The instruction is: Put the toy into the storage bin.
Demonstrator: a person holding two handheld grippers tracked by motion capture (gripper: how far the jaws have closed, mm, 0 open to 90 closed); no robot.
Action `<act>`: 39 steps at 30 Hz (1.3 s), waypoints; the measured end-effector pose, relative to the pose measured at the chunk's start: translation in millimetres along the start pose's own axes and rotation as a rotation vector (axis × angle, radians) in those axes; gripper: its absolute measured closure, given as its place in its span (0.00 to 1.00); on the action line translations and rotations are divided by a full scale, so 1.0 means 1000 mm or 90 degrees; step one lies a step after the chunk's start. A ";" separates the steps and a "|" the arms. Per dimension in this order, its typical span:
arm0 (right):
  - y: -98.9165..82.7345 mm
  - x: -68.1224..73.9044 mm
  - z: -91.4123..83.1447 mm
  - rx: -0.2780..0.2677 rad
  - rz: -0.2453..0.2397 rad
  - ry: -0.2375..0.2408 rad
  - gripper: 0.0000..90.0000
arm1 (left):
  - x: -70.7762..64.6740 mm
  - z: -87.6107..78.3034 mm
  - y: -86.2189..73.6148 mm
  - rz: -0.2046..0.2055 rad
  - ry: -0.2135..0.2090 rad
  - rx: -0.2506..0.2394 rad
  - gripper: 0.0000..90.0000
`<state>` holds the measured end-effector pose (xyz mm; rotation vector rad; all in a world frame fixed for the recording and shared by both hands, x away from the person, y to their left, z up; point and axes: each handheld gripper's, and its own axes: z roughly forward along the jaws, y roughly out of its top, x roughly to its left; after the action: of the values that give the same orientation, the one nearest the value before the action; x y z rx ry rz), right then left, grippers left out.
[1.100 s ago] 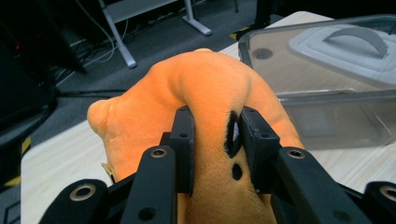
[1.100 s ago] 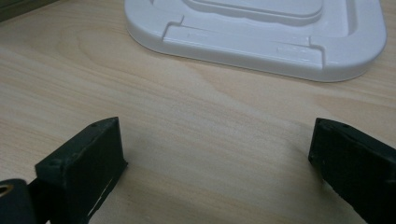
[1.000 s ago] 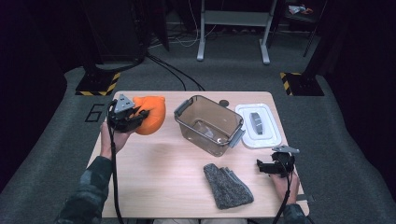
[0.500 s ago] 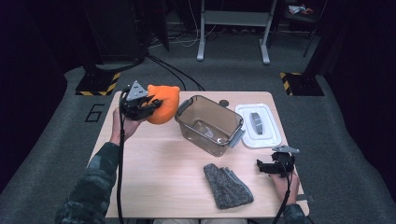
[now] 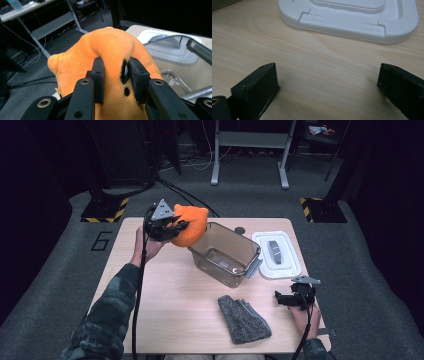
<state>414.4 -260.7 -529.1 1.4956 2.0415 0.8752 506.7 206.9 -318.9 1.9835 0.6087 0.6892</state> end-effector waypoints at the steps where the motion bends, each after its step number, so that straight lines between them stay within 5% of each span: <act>1: 0.000 0.000 0.000 0.000 0.000 0.000 0.03 | 0.000 0.003 0.002 0.004 -0.003 0.004 0.77; 25: 0.000 0.001 0.001 -0.005 0.009 -0.005 0.03 | -0.016 0.056 0.005 0.036 -0.081 0.012 0.77; 39: 0.000 0.000 0.000 0.000 0.000 0.000 0.03 | -0.022 0.073 -0.004 0.024 -0.109 0.021 0.75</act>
<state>414.4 -260.7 -529.2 1.4955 2.0416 0.8753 540.2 150.7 -358.2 2.0644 0.4843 0.5277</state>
